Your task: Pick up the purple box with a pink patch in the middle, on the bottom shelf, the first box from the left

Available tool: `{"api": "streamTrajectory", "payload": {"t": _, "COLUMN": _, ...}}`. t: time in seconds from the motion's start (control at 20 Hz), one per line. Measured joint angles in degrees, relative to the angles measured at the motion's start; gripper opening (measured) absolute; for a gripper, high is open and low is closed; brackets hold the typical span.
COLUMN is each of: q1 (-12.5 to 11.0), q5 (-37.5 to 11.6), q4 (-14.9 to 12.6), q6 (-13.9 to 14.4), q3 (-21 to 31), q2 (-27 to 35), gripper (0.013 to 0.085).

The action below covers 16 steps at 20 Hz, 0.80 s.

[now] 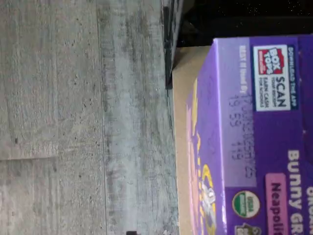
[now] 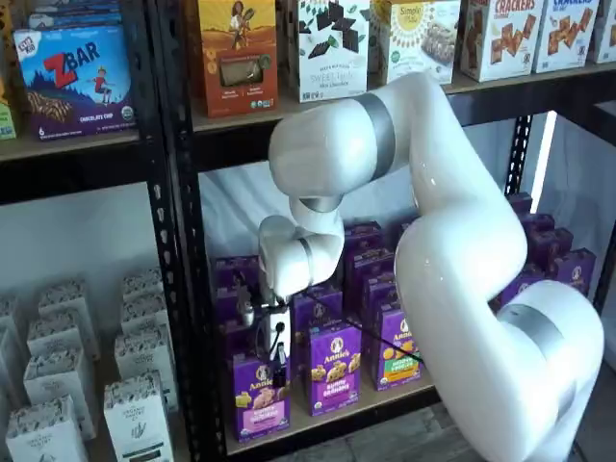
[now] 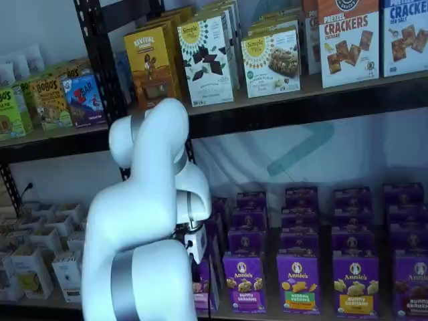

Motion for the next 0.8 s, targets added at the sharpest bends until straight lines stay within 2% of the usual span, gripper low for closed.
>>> {"api": "streamTrajectory", "payload": {"t": 0.1, "q1": 0.0, "q5": -0.8, "q4": 0.0, "q6": 0.0, "q3": -0.1, "q2": 0.4, "gripper": 0.085}}
{"api": "streamTrajectory", "payload": {"t": 0.3, "q1": 0.0, "q5": -1.3, "q4": 1.9, "q6": -1.8, "q3": -0.3, "q2": 0.9, "gripper": 0.085}}
{"api": "streamTrajectory", "payload": {"t": 0.35, "q1": 0.0, "q5": -1.1, "q4": 2.5, "q6": -2.3, "q3": -0.5, "q2": 0.9, "gripper": 0.081}}
{"api": "streamTrajectory", "payload": {"t": 0.4, "q1": 0.0, "q5": -1.1, "q4": 2.6, "q6": -2.5, "q3": -0.5, "q2": 1.0, "gripper": 0.081}}
{"api": "streamTrajectory", "payload": {"t": 0.55, "q1": 0.0, "q5": -0.6, "q4": 2.6, "q6": -2.3, "q3": -1.0, "q2": 1.2, "gripper": 0.069}}
{"api": "streamTrajectory", "payload": {"t": 0.6, "q1": 0.0, "q5": -0.4, "q4": 2.6, "q6": -2.3, "q3": -1.2, "q2": 1.3, "gripper": 0.069}}
{"api": "streamTrajectory", "payload": {"t": 0.65, "q1": 0.1, "q5": 0.0, "q4": 2.5, "q6": -2.2, "q3": -1.6, "q2": 1.5, "gripper": 0.065}}
{"api": "streamTrajectory", "payload": {"t": 0.8, "q1": 0.2, "q5": 1.0, "q4": 2.0, "q6": -1.6, "q3": -2.3, "q2": 1.8, "gripper": 0.065}}
